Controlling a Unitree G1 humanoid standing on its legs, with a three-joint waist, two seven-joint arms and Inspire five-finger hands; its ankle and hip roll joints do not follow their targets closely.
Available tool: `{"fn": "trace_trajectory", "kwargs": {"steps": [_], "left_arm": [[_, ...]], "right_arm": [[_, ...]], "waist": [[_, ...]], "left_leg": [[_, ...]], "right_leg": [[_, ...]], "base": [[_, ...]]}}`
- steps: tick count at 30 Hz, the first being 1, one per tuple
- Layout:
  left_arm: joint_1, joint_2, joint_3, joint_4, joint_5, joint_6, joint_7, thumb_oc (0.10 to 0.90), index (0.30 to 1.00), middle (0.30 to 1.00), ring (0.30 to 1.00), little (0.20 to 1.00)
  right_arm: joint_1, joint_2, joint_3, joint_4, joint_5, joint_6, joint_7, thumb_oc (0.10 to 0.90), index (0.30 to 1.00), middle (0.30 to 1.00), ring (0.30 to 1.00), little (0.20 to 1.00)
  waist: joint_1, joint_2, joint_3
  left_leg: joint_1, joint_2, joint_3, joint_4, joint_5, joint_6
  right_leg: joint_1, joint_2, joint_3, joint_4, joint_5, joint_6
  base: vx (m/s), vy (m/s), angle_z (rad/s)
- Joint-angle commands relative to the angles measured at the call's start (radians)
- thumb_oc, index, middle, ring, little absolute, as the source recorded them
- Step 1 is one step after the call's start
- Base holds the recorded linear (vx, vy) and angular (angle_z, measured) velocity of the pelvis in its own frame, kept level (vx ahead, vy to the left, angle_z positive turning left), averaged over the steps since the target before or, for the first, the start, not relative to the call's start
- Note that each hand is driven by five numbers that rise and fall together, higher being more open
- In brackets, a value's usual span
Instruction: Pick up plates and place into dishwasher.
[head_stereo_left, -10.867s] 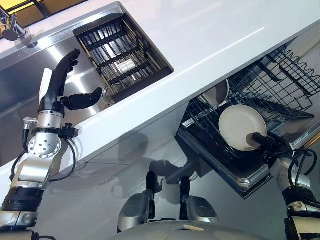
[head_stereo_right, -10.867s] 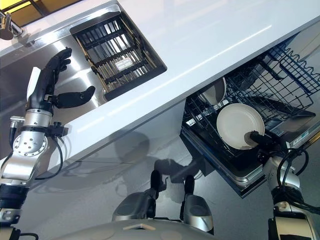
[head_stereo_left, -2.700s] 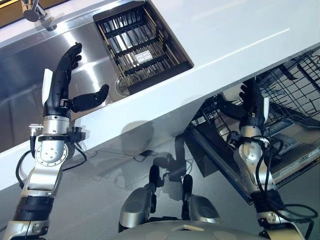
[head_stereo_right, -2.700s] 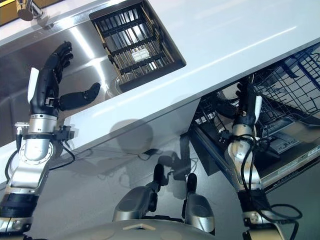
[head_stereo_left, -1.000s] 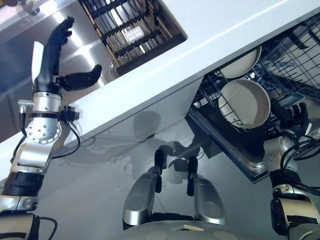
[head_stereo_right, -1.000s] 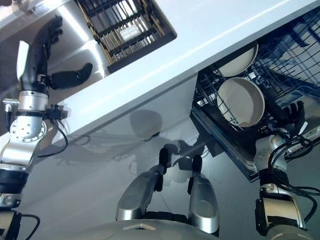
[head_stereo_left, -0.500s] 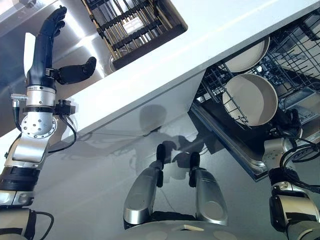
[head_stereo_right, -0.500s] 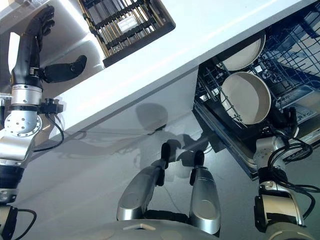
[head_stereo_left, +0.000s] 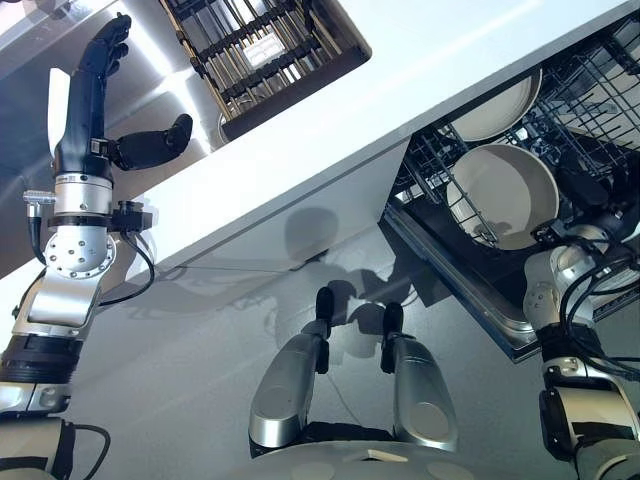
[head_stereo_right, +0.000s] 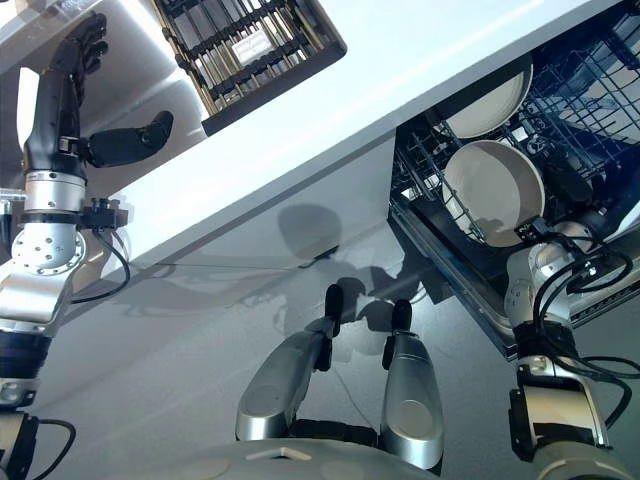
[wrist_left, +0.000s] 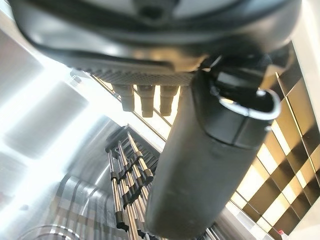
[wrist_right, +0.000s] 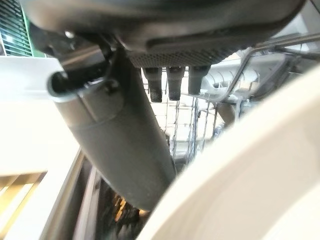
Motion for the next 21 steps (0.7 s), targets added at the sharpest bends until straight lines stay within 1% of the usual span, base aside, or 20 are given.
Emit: {"fn": "trace_trajectory", "kwargs": {"steps": [1, 2, 3, 4, 6, 7, 8, 9, 10, 11, 12, 13, 14, 15, 17, 18, 19, 21], "left_arm": [[0.019, -0.035, 0.033, 0.008, -0.005, -0.038, 0.015, 0.8, 0.9, 0.9, 0.9, 0.9], [0.02, -0.037, 0.036, 0.011, -0.002, -0.039, 0.007, 0.8, 0.9, 0.9, 0.9, 0.9], [0.02, -0.036, 0.035, 0.013, -0.004, -0.038, 0.005, 0.8, 0.9, 0.9, 0.9, 0.9], [0.017, -0.035, 0.035, 0.018, -0.003, -0.037, -0.004, 0.8, 0.9, 0.9, 0.9, 0.9], [0.015, -0.035, 0.034, 0.026, -0.002, -0.036, -0.012, 0.8, 0.9, 0.9, 0.9, 0.9], [0.012, -0.033, 0.03, 0.029, -0.004, -0.034, -0.013, 0.8, 0.9, 0.9, 0.9, 0.9], [0.011, -0.033, 0.03, 0.029, -0.004, -0.034, -0.013, 0.8, 0.9, 0.9, 0.9, 0.9], [0.006, -0.028, 0.021, 0.034, -0.007, -0.031, -0.015, 0.8, 0.9, 0.9, 0.9, 0.9], [0.001, -0.024, 0.014, 0.039, -0.009, -0.029, -0.013, 0.8, 0.9, 0.9, 0.9, 0.9], [-0.003, -0.022, 0.006, 0.044, -0.01, -0.028, -0.011, 0.8, 0.9, 0.9, 0.9, 0.9], [-0.01, -0.016, -0.008, 0.048, -0.015, -0.022, 0.0, 0.8, 0.9, 0.9, 0.9, 0.9], [-0.012, -0.013, -0.015, 0.048, -0.015, -0.017, 0.008, 0.8, 0.9, 0.9, 0.9, 0.9], [-0.013, -0.011, -0.025, 0.046, -0.016, -0.014, 0.022, 0.8, 0.9, 0.9, 0.9, 0.9], [-0.008, -0.012, -0.025, 0.048, -0.017, -0.016, 0.03, 0.8, 0.9, 0.9, 0.9, 0.9], [-0.002, -0.016, -0.02, 0.048, -0.014, -0.024, 0.032, 0.8, 0.9, 0.9, 0.9, 0.9], [0.003, -0.02, -0.015, 0.045, -0.013, -0.026, 0.033, 0.8, 0.9, 0.9, 0.9, 0.9], [0.013, -0.025, -0.005, 0.039, -0.014, -0.03, 0.026, 0.8, 0.9, 0.9, 0.9, 0.9], [0.022, -0.033, 0.007, 0.04, -0.014, -0.035, 0.011, 0.8, 0.9, 0.9, 0.9, 0.9]], "right_arm": [[-0.08, -0.109, 0.036, -0.11, 0.021, -0.049, 0.232, 0.8, 0.9, 0.9, 0.9, 0.9], [-0.084, -0.107, 0.048, -0.112, 0.057, -0.036, 0.298, 0.8, 0.9, 0.9, 0.9, 0.9], [-0.09, -0.106, 0.055, -0.106, 0.13, -0.007, 0.378, 0.8, 0.9, 0.9, 0.9, 0.9], [-0.097, -0.097, 0.064, -0.1, 0.262, 0.03, 0.474, 0.8, 0.9, 0.9, 0.9, 0.9], [-0.111, -0.088, 0.061, -0.083, 0.409, 0.089, 0.573, 0.8, 0.9, 0.9, 0.9, 0.9], [-0.12, -0.084, 0.063, -0.071, 0.446, 0.088, 0.587, 0.8, 0.9, 0.9, 0.9, 0.9], [-0.121, -0.085, 0.064, -0.069, 0.448, 0.087, 0.589, 0.8, 0.9, 0.9, 0.9, 0.9], [-0.136, -0.081, 0.063, -0.053, 0.48, 0.062, 0.558, 0.8, 0.9, 0.9, 0.9, 0.9], [-0.149, -0.077, 0.062, -0.04, 0.458, 0.012, 0.489, 0.8, 0.9, 0.9, 0.9, 0.9], [-0.162, -0.076, 0.058, -0.028, 0.421, -0.02, 0.422, 0.8, 0.9, 0.9, 0.9, 0.9], [-0.176, -0.079, 0.054, -0.013, 0.274, -0.08, 0.262, 0.8, 0.9, 0.9, 0.9, 0.9], [-0.185, -0.079, 0.054, -0.019, 0.156, -0.108, 0.151, 0.8, 0.9, 0.9, 0.9, 0.9], [-0.191, -0.085, 0.054, -0.032, 0.128, -0.111, 0.13, 0.8, 0.9, 0.9, 0.9, 0.9], [-0.187, -0.087, 0.053, -0.035, 0.123, -0.101, 0.139, 0.8, 0.9, 0.9, 0.9, 0.9], [-0.182, -0.089, 0.056, -0.037, 0.168, -0.087, 0.197, 0.8, 0.9, 0.9, 0.9, 0.9], [-0.174, -0.089, 0.057, -0.038, 0.21, -0.084, 0.246, 0.8, 0.9, 0.9, 0.9, 0.9], [-0.157, -0.081, 0.059, -0.043, 0.285, -0.078, 0.339, 0.8, 0.9, 0.9, 0.9, 0.9], [-0.142, -0.07, 0.06, -0.035, 0.372, -0.061, 0.45, 0.8, 0.9, 0.9, 0.9, 0.9]], "waist": [[-0.007, -0.017, -0.047], [-0.002, -0.022, -0.049], [0.001, -0.027, -0.05], [0.007, -0.033, -0.051], [0.014, -0.041, -0.052], [0.018, -0.045, -0.052], [0.018, -0.045, -0.052], [0.023, -0.048, -0.054], [0.026, -0.049, -0.054], [0.028, -0.051, -0.055], [0.029, -0.052, -0.056], [0.029, -0.052, -0.055], [0.029, -0.053, -0.055], [0.03, -0.053, -0.055], [0.031, -0.054, -0.054], [0.032, -0.054, -0.055], [0.034, -0.055, -0.057], [0.036, -0.057, -0.06]], "left_leg": [[0.02, -0.061, -0.007, 0.064, -0.146, 0.043], [0.023, -0.062, -0.011, 0.065, -0.146, 0.043], [0.025, -0.062, -0.014, 0.065, -0.146, 0.043], [0.028, -0.063, -0.017, 0.067, -0.146, 0.044], [0.035, -0.063, -0.019, 0.068, -0.147, 0.043], [0.039, -0.062, -0.018, 0.066, -0.146, 0.043], [0.04, -0.062, -0.018, 0.066, -0.146, 0.043], [0.042, -0.06, -0.015, 0.064, -0.145, 0.043], [0.044, -0.06, -0.015, 0.061, -0.144, 0.043], [0.045, -0.06, -0.015, 0.06, -0.145, 0.043], [0.047, -0.061, -0.014, 0.057, -0.146, 0.045], [0.049, -0.059, -0.012, 0.054, -0.147, 0.047], [0.051, -0.061, -0.01, 0.052, -0.147, 0.05], [0.054, -0.064, -0.011, 0.051, -0.148, 0.053], [0.057, -0.066, -0.011, 0.049, -0.148, 0.056], [0.059, -0.067, -0.013, 0.048, -0.148, 0.058], [0.063, -0.07, -0.018, 0.045, -0.147, 0.059], [0.067, -0.073, -0.022, 0.045, -0.146, 0.059]], "right_leg": [[0.012, 0.043, -0.052, 0.079, -0.105, -0.025], [0.016, 0.043, -0.053, 0.074, -0.101, -0.024], [0.02, 0.043, -0.055, 0.07, -0.099, -0.023], [0.029, 0.042, -0.057, 0.063, -0.094, -0.022], [0.041, 0.042, -0.062, 0.052, -0.087, -0.018], [0.048, 0.041, -0.066, 0.044, -0.084, -0.016], [0.049, 0.042, -0.066, 0.042, -0.083, -0.016], [0.056, 0.042, -0.07, 0.033, -0.079, -0.014], [0.06, 0.045, -0.071, 0.024, -0.075, -0.012], [0.064, 0.046, -0.072, 0.016, -0.072, -0.011], [0.068, 0.048, -0.072, 0.004, -0.067, -0.007], [0.071, 0.05, -0.071, -0.005, -0.062, -0.006], [0.074, 0.052, -0.07, -0.016, -0.055, -0.005], [0.074, 0.053, -0.068, -0.018, -0.052, -0.004], [0.076, 0.052, -0.068, -0.02, -0.049, -0.003], [0.077, 0.051, -0.068, -0.022, -0.048, -0.003], [0.081, 0.05, -0.067, -0.026, -0.044, -0.002], [0.086, 0.047, -0.067, -0.031, -0.04, 0.002]], "base": [[0.04, 0.042, -0.03], [0.05, 0.029, -0.02], [0.08, 0.036, -0.03], [0.08, 0.031, -0.02], [0.09, 0.029, 0.0], [0.06, 0.021, 0.02], [0.05, 0.02, 0.06], [0.04, 0.017, 0.12], [0.04, 0.024, 0.17], [0.02, 0.035, 0.17], [0.02, 0.051, 0.14], [0.01, 0.077, 0.11], [0.01, 0.091, 0.08], [0.01, 0.087, 0.06], [0.01, 0.052, 0.03], [0.02, 0.049, 0.04], [0.03, 0.055, 0.07], [0.04, 0.052, 0.11]]}}
